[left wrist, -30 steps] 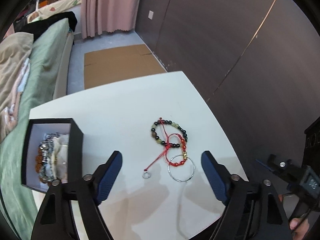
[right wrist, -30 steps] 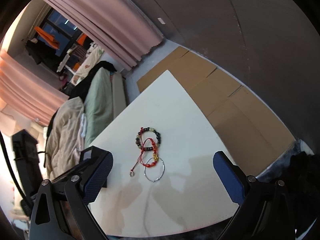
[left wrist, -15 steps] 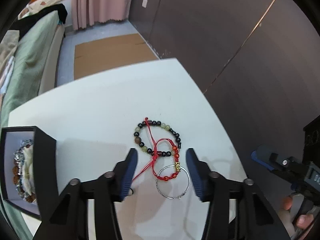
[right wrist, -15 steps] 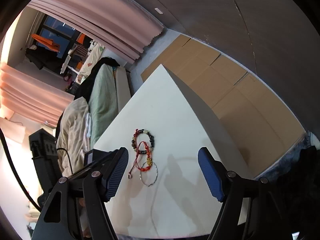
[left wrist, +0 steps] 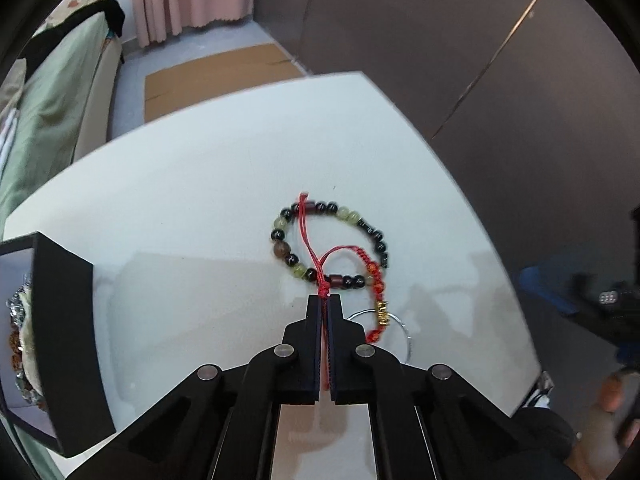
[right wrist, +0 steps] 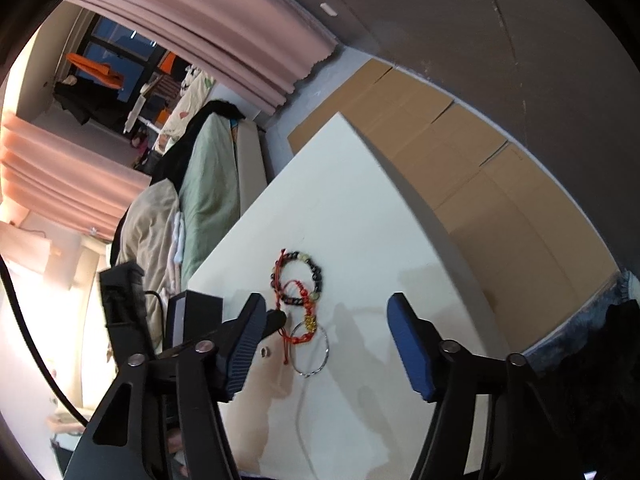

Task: Organize jewelry
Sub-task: 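Carry the red string bracelet into the box with left while right grasps the silver bangle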

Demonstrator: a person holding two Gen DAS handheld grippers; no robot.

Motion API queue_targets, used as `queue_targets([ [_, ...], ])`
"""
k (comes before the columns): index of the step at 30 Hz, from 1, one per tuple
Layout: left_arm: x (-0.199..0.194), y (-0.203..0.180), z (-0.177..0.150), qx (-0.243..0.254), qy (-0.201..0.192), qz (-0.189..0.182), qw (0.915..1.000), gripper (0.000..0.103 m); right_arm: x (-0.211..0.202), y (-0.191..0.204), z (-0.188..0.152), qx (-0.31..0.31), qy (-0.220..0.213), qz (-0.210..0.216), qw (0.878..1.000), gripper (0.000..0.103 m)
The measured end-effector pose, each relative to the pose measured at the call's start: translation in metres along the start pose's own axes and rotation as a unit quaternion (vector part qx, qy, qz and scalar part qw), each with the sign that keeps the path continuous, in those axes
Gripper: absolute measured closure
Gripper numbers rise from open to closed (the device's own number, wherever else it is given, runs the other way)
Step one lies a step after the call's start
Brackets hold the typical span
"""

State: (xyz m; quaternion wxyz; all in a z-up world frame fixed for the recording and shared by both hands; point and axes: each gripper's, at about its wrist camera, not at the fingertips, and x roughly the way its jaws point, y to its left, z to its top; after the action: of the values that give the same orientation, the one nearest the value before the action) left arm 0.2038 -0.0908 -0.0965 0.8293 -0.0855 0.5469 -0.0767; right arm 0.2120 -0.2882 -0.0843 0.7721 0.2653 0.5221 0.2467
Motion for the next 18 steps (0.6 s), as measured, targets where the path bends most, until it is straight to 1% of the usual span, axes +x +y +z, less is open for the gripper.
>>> queue_targets([
  [1, -0.004, 0.001, 0.000, 0.001, -0.005, 0.000, 1.0000, 0.101, 0.002, 0.002, -0.001, -0.002, 0.003, 0.000, 1.000, 0.047],
  [3, -0.017, 0.006, -0.001, -0.001, -0.016, -0.008, 0.9998, 0.101, 0.007, 0.006, -0.003, -0.008, 0.009, 0.001, 1.000, 0.048],
  [6, -0.032, 0.013, -0.002, -0.006, -0.029, -0.017, 0.9994, 0.101, 0.015, 0.015, -0.007, -0.023, 0.021, -0.012, 0.999, 0.049],
  [10, -0.053, 0.023, -0.001, -0.013, -0.051, -0.024, 0.9983, 0.101, 0.028, 0.032, -0.015, -0.060, 0.047, -0.050, 0.996, 0.049],
  [14, -0.072, 0.035, -0.001, -0.024, -0.069, -0.033, 0.9968, 0.101, 0.035, 0.047, -0.023, -0.097, 0.057, -0.087, 0.990, 0.048],
  [15, -0.076, 0.038, -0.001, -0.026, -0.072, -0.034, 0.9965, 0.101, 0.038, 0.049, -0.024, -0.105, 0.061, -0.096, 0.988, 0.046],
  [16, -0.081, 0.042, -0.002, -0.030, -0.076, -0.035, 0.9961, 0.101, 0.041, 0.052, -0.025, -0.114, 0.063, -0.107, 0.986, 0.042],
  [18, -0.090, 0.049, -0.004, -0.036, -0.084, -0.036, 0.9952, 0.101, 0.047, 0.058, -0.029, -0.134, 0.067, -0.130, 0.980, 0.040],
])
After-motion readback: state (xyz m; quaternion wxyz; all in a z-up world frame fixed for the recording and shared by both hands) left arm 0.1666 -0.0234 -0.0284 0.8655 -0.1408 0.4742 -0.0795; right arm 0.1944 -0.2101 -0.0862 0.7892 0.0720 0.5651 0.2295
